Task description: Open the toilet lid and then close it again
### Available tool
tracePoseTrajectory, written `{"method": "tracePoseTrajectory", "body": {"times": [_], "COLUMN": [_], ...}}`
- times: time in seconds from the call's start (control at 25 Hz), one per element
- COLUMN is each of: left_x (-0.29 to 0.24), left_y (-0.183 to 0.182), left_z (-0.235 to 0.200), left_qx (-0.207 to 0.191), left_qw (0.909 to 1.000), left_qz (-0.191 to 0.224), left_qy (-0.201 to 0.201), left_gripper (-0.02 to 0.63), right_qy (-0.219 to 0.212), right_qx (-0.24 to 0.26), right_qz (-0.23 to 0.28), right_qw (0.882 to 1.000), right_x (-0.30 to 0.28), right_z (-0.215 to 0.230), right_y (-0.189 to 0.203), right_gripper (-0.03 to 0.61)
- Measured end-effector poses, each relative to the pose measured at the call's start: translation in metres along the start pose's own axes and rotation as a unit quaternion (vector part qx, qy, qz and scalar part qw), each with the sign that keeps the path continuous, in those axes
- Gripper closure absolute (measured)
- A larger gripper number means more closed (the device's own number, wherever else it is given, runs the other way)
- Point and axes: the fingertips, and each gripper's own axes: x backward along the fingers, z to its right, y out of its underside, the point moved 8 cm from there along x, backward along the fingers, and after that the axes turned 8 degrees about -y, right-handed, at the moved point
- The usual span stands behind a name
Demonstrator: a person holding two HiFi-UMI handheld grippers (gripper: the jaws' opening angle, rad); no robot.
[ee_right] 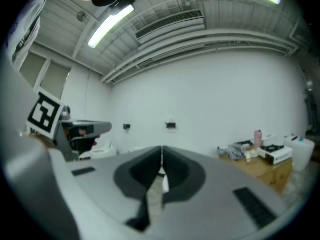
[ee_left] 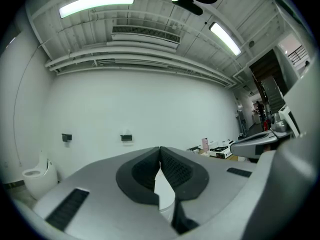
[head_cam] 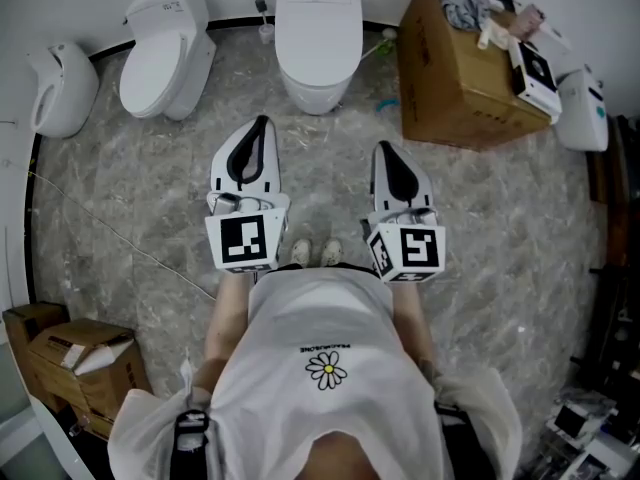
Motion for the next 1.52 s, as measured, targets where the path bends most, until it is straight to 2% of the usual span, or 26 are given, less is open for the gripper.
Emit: {"method": "tracePoseTrajectory", "body": {"times": [0.2,0.52,0.64,0.84,0.96,1.16,1.36,1.52], "left_x": [-0.002,0.008,0.011,-0.001,-0.019,-0.063,-0.106,-0.149], "left_y": [0.003,0.009,0.006,0.019,0.017,0.007,0.008,0.014], "left_z": [0.001,0.013,0.018,0.025,0.016,0.017,0.007,-0.008], "left_qx": [0.032,0.042,0.031,0.037,0.033,0.044,0.037,0.051], "left_qw": [0.999,0.9967,0.9966,0.9955,0.9952,0.9952,0.9958,0.9959], "left_qz": [-0.004,-0.007,-0.006,0.01,0.019,0.027,0.042,0.045], "left_qy": [-0.033,-0.068,-0.076,-0.087,-0.09,-0.083,-0.072,-0.06], "left_gripper": [0.592,0.592,0.592,0.592,0.592,0.592,0.592,0.592], "right_qy": [-0.012,-0.038,-0.047,-0.052,-0.059,-0.044,-0.034,-0.026], "right_qx": [0.005,0.002,-0.006,0.008,0.002,0.025,0.03,0.033], "right_qz": [-0.002,-0.01,-0.01,0.006,0.013,0.01,0.008,0.007], "right_qw": [1.0,0.999,0.999,0.999,0.998,0.999,0.999,0.999], "right_x": [0.006,0.02,0.02,0.018,0.005,-0.017,-0.061,-0.105], "right_z": [0.013,0.032,0.038,0.051,0.051,0.075,0.091,0.104], "right_y": [0.0,0.022,0.022,0.027,0.03,0.009,0.004,0.001], "right_gripper": [0.548,0.548,0.548,0.548,0.548,0.548,0.548,0.548]}}
